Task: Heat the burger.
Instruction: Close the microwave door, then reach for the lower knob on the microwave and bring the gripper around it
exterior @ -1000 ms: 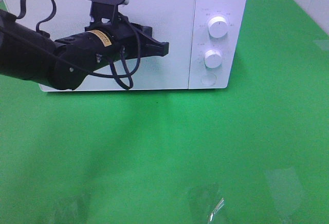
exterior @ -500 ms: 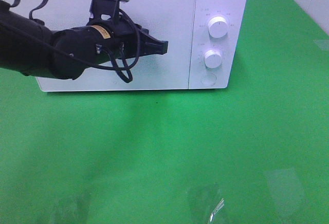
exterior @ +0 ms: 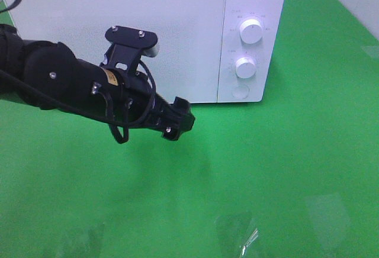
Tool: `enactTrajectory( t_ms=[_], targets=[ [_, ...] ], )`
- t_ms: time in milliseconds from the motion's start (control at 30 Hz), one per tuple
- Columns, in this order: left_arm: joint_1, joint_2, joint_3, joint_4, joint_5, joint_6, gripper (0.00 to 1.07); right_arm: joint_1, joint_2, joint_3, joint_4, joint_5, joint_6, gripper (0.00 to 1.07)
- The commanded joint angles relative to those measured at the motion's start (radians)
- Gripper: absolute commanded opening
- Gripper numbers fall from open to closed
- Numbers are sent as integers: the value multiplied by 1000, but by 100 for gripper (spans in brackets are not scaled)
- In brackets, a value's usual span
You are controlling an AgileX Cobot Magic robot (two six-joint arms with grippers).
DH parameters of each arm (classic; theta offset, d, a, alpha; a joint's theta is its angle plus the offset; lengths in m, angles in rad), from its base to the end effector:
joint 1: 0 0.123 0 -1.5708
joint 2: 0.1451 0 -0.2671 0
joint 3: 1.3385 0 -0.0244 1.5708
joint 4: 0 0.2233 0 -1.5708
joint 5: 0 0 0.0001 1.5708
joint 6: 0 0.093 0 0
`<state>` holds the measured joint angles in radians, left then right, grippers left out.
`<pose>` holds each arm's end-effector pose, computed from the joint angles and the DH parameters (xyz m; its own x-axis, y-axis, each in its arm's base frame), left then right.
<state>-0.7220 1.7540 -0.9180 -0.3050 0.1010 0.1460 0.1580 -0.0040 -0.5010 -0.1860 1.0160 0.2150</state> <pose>0.2442 -0.2189 0.1721 -0.6605 0.3727 -0.6518 0.5792 0.8053 -0.1265 -0.0064 -0.0158 0.2682 -0.3979 0.0525 -0.9159 0.0330 0.9985 0.0430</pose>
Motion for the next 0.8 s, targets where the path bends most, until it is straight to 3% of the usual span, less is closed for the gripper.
enactTrajectory(
  t_ms=[33,200,400,567,700,733,767,800],
  targets=[
    [54,-71,2,1,208,-6,100,-5,-27,0,-1,-6,3,73],
    [101,-123,2,28,301,-6,99,-5,-27,0,-1,-6,3,73],
    [224,-292,2,101,636,-6,99,-5,-27,0,-1,-6,3,73],
    [268,-352,2,121,750,-9,99,-5,-27,0,-1,-6,3,73],
    [364,-429,2,125,849,-53,99,-5,-27,0,-1,-6,3,73],
    [459,-476,2,140,907,-73,99,-5,-27,0,-1,-6,3,73],
    [459,-476,2,140,907,-73,99,-5,-27,0,-1,-6,3,73],
    [526,-499,2,147,945,-68,99,-5,-27,0,-1,-6,3,73]
  ],
)
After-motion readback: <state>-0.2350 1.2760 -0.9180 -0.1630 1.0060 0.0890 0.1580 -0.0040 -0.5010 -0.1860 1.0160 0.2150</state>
